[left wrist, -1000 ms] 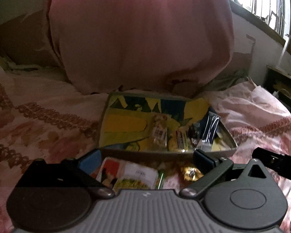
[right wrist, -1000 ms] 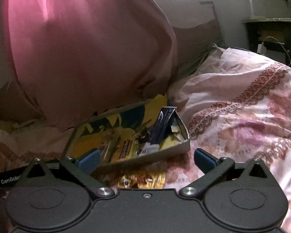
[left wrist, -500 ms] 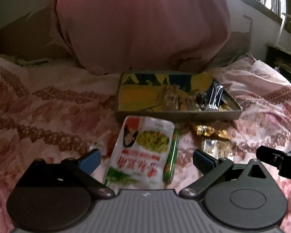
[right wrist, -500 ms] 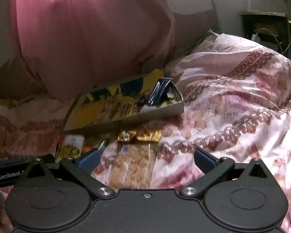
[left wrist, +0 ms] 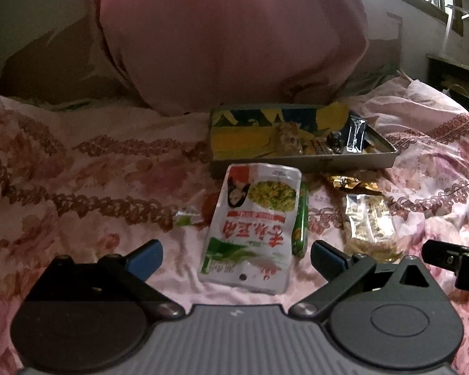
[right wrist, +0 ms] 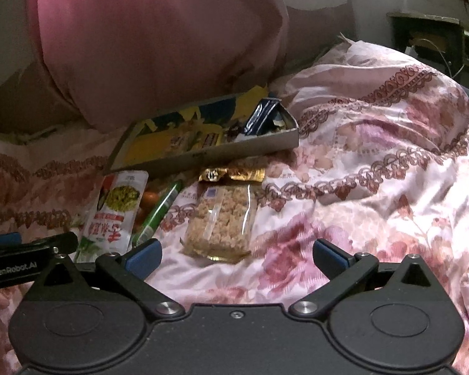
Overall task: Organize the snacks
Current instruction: 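Lift both open tools away from the tin over the bedspread, then move both open tools down toward the pea snack pouch and green tube candy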
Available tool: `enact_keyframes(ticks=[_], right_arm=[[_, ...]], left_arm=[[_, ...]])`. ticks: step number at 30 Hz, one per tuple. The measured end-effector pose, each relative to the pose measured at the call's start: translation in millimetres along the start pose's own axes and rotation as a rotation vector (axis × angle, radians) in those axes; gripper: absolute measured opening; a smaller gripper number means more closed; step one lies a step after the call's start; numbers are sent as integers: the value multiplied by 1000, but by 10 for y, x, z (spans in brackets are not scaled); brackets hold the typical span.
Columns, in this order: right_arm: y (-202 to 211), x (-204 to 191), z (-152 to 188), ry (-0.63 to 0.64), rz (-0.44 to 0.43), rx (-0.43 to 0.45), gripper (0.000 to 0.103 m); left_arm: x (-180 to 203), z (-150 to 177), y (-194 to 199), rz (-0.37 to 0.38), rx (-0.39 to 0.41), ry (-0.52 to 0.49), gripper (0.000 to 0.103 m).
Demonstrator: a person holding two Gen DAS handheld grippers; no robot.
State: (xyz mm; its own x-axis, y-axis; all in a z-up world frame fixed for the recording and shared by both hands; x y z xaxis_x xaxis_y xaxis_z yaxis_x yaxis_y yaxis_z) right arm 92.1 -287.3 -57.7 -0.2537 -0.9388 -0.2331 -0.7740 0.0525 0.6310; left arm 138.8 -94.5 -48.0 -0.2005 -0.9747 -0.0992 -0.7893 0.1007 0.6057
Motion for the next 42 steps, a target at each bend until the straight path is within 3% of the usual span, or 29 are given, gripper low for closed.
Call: enact_keyframes(ticks=[10, 22, 42], right_arm=[[-138, -171, 140, 85, 12, -60, 102], [-314, -399, 257, 149, -34, -124, 102], [-390, -598, 320, 191, -88, -146, 102]], left_arm=[[-190, 230, -63, -17, -34, 3, 103], [-426, 433, -176, -56, -72, 8, 103], [-624, 478, -259, -103, -99, 39, 103]])
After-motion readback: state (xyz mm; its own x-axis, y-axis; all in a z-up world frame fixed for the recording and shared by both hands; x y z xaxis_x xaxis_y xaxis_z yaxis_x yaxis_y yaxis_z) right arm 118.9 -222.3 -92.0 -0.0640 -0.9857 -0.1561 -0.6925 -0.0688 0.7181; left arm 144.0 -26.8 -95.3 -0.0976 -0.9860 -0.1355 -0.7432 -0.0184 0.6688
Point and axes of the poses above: each gripper's, at about its wrist camera, not at the fingertips, and y roughly against the way its jaws point, x to its right, z to its underside, the point moved 6 cm from there along -y, roughly the way its jaws point, and after that the axes turned 6 degrees about -y, right-handed, at the moved point
